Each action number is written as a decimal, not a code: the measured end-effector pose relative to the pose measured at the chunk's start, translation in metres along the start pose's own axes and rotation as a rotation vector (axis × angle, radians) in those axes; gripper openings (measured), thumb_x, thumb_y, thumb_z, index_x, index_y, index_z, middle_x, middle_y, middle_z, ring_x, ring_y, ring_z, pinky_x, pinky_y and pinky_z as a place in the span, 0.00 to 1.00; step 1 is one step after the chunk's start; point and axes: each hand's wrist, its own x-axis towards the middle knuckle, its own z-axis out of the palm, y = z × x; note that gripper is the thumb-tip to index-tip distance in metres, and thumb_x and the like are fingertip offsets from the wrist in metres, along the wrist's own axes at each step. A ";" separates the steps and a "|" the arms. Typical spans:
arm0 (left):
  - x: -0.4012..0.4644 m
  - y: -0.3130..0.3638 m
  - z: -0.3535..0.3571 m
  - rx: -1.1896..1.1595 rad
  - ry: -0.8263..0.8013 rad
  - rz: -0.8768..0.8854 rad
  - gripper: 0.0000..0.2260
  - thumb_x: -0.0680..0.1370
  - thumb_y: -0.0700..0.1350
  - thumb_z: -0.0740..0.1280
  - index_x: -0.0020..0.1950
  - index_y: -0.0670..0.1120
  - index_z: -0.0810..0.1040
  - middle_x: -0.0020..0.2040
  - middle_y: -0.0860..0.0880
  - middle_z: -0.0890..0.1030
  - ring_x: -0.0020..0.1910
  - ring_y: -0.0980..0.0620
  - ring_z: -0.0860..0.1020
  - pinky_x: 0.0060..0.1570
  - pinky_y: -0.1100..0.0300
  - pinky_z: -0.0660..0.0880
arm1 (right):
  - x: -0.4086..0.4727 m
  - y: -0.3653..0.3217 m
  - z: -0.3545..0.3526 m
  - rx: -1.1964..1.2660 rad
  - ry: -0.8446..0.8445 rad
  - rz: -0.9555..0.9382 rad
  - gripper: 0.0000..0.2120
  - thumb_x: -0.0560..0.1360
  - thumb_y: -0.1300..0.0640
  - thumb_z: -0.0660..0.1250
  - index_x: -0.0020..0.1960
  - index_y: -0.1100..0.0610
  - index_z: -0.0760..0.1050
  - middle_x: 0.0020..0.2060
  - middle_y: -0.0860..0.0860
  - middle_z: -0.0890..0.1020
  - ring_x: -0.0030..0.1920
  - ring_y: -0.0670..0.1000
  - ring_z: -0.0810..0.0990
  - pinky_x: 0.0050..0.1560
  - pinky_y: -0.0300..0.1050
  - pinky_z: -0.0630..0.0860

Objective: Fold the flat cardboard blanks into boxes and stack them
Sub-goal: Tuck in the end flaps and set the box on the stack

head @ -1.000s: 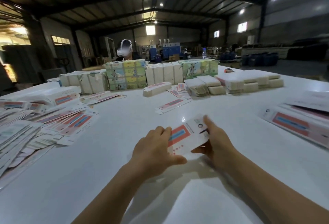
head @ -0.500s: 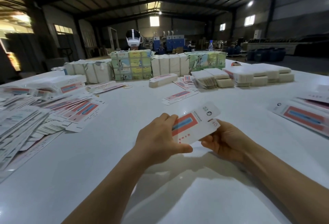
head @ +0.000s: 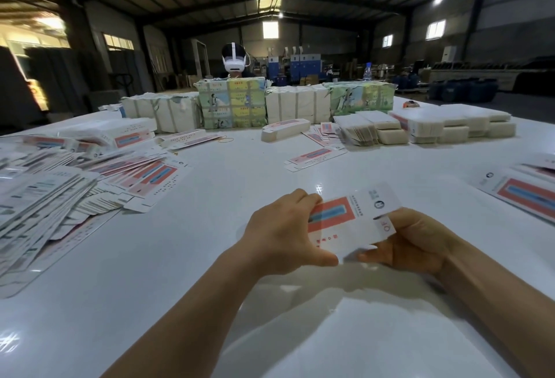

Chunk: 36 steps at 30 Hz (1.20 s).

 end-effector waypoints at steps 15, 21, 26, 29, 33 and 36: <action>0.006 0.006 -0.007 0.032 0.063 -0.014 0.18 0.71 0.59 0.70 0.58 0.56 0.76 0.48 0.56 0.79 0.44 0.53 0.74 0.40 0.58 0.72 | 0.013 0.006 0.010 -0.285 0.167 -0.060 0.20 0.78 0.62 0.53 0.45 0.56 0.85 0.37 0.54 0.83 0.30 0.49 0.80 0.27 0.42 0.79; 0.003 -0.011 -0.032 -0.094 0.002 -0.163 0.07 0.72 0.55 0.70 0.48 0.58 0.80 0.42 0.57 0.81 0.40 0.56 0.77 0.42 0.55 0.75 | 0.012 -0.003 0.006 -0.265 0.245 -0.266 0.11 0.73 0.53 0.64 0.51 0.54 0.81 0.44 0.55 0.83 0.40 0.51 0.82 0.32 0.45 0.79; 0.003 -0.017 -0.042 -0.284 -0.158 -0.195 0.07 0.72 0.51 0.72 0.47 0.57 0.77 0.42 0.61 0.80 0.40 0.59 0.80 0.40 0.65 0.78 | 0.012 0.005 0.011 -0.467 0.272 -0.300 0.10 0.69 0.54 0.69 0.47 0.56 0.84 0.41 0.59 0.84 0.34 0.52 0.80 0.30 0.41 0.76; 0.004 -0.014 -0.038 -0.131 -0.075 -0.179 0.22 0.74 0.56 0.68 0.67 0.62 0.67 0.50 0.61 0.79 0.45 0.58 0.79 0.42 0.64 0.75 | 0.014 0.007 0.012 -0.397 0.416 -0.273 0.05 0.76 0.63 0.65 0.46 0.62 0.80 0.35 0.58 0.84 0.26 0.51 0.77 0.24 0.40 0.74; 0.005 -0.006 -0.010 0.427 0.111 -0.015 0.34 0.75 0.68 0.56 0.76 0.55 0.52 0.70 0.53 0.68 0.62 0.48 0.71 0.61 0.50 0.65 | 0.017 0.007 0.014 -0.287 0.582 -0.229 0.07 0.77 0.67 0.60 0.47 0.65 0.77 0.28 0.56 0.82 0.23 0.48 0.76 0.22 0.38 0.74; 0.005 -0.002 0.008 0.520 0.087 -0.056 0.46 0.69 0.72 0.58 0.76 0.49 0.44 0.74 0.49 0.59 0.69 0.45 0.63 0.69 0.44 0.55 | 0.016 0.005 0.016 -0.186 0.641 -0.147 0.09 0.77 0.66 0.58 0.44 0.67 0.75 0.24 0.56 0.79 0.21 0.47 0.75 0.20 0.36 0.72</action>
